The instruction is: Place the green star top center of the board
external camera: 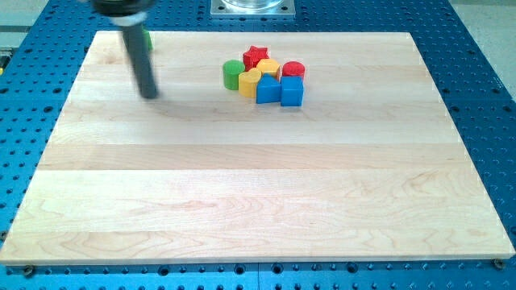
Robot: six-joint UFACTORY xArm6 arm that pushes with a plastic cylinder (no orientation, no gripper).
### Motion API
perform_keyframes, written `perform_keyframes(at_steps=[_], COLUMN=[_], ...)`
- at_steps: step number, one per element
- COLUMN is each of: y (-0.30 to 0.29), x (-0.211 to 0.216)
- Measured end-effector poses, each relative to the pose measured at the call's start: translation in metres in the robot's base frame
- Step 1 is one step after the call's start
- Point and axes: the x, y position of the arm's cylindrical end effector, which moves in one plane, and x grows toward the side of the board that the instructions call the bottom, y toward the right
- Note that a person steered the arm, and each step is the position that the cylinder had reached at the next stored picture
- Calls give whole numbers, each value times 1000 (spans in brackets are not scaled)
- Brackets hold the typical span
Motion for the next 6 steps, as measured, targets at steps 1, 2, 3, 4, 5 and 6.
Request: perform_keyframes(at_steps=[1, 2, 3, 4, 5, 6], y=[-80, -69, -49, 63, 112, 18], x=[-29, -103, -125, -111, -93, -106])
